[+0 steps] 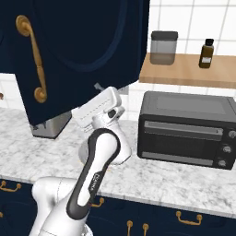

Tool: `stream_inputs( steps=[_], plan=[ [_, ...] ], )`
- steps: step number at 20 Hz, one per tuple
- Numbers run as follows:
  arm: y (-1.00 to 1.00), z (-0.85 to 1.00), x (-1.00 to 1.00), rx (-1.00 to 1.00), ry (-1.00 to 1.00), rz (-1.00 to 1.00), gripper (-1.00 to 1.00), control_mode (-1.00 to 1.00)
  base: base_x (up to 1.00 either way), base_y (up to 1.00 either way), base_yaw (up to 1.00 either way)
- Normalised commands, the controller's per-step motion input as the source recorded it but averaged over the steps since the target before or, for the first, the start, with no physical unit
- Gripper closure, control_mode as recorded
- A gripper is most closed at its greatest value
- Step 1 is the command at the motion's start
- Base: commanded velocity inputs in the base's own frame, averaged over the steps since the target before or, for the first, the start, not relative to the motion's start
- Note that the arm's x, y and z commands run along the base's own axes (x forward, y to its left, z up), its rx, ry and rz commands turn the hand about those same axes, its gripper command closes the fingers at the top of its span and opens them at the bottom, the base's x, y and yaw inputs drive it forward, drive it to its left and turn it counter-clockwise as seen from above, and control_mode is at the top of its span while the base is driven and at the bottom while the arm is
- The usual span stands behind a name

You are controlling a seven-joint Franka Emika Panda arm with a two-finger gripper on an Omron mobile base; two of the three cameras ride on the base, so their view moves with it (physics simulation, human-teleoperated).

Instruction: Pick the jam and place it on the digital scale for weighing, and close the cabinet.

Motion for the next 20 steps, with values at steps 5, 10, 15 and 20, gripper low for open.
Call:
stream_inputs(
  steps=[5, 10, 15, 20],
  plan=[
    [0.66, 0.63, -0.11, -0.45, 0.09, -0.06, -1.00, -1.00, 0.00, 0.00, 0.00],
    [0.61, 0.39, 0.03, -0.43, 0.12, -0.01, -1.00, -1.00, 0.00, 0.00, 0.00],
    [0.09, 0.22, 0.32, -0.18, 0.03, 0.05, -1.00, -1.00, 0.00, 0.00, 0.00],
    [0.00, 0.00, 0.52, -0.04, 0.11, 0.22, -1.00, -1.00, 0.00, 0.00, 0.00]
  ],
)
